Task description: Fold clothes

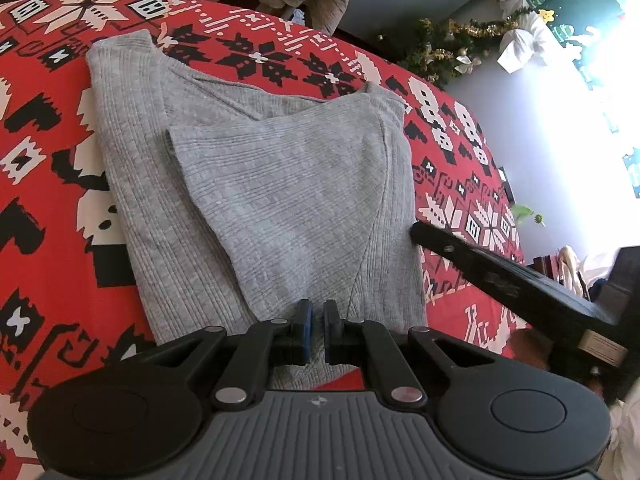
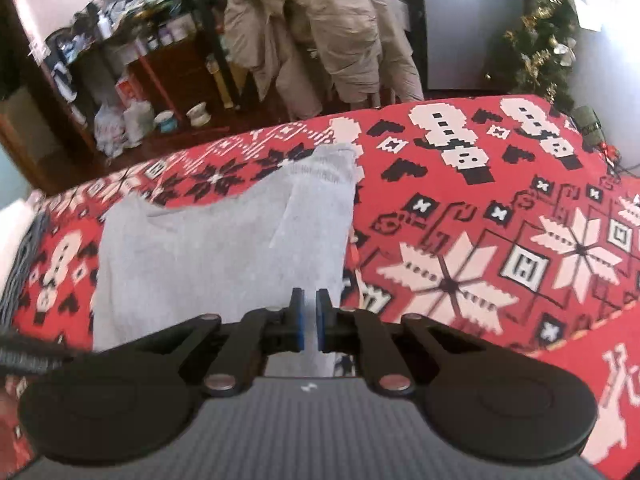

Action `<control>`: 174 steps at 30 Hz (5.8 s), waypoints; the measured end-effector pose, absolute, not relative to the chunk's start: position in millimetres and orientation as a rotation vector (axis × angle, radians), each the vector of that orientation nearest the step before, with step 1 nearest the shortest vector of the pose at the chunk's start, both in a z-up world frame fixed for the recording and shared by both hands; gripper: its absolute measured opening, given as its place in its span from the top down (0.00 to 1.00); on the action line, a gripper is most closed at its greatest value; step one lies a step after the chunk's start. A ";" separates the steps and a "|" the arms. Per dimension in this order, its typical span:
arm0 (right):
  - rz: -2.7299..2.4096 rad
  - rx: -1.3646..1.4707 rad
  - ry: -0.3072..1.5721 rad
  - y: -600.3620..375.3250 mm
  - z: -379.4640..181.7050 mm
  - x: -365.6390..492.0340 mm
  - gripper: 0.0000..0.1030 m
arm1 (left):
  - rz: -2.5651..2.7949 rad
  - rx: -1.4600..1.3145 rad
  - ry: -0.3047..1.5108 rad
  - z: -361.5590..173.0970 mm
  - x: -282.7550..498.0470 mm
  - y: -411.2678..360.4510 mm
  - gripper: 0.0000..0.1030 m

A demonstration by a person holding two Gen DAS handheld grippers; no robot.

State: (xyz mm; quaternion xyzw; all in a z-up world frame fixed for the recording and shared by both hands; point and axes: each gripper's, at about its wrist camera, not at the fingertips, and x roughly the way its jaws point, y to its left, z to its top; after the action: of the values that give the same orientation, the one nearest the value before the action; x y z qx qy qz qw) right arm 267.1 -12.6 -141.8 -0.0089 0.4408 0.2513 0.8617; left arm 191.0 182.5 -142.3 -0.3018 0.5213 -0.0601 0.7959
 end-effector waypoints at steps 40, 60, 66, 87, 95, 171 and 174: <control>0.505 0.165 0.934 8.0 -170.8 433.1 0.99 | 0.027 -0.746 0.982 -149.2 184.5 210.3 0.96; 0.537 0.115 0.979 -10.8 -125.4 313.0 0.92 | 0.024 -0.713 0.936 -127.0 175.9 212.0 0.96; 0.525 0.185 0.982 -32.0 -133.1 274.7 0.92 | 0.019 -0.705 0.940 -126.8 176.1 209.8 0.96; 0.635 0.061 1.073 -41.0 -157.3 235.3 0.94 | -0.068 -0.606 1.006 -141.9 153.8 190.7 0.96; 0.690 0.019 0.983 -42.9 -136.6 213.2 0.93 | -0.083 -0.635 0.959 -132.3 137.8 194.2 0.96; 0.693 -0.140 1.163 26.4 -65.4 283.5 0.16 | 0.422 -0.770 1.000 -110.7 170.5 245.8 0.77; 0.715 -0.158 1.168 27.2 -65.5 287.3 0.16 | 0.412 -0.794 0.999 -116.7 175.1 247.0 0.77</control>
State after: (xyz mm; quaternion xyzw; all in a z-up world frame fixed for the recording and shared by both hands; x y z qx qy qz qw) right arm 287.3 27.2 -65.5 -0.0728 0.5389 0.3299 0.7716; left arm 175.1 247.0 -116.7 -0.3681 0.4630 0.1910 0.7834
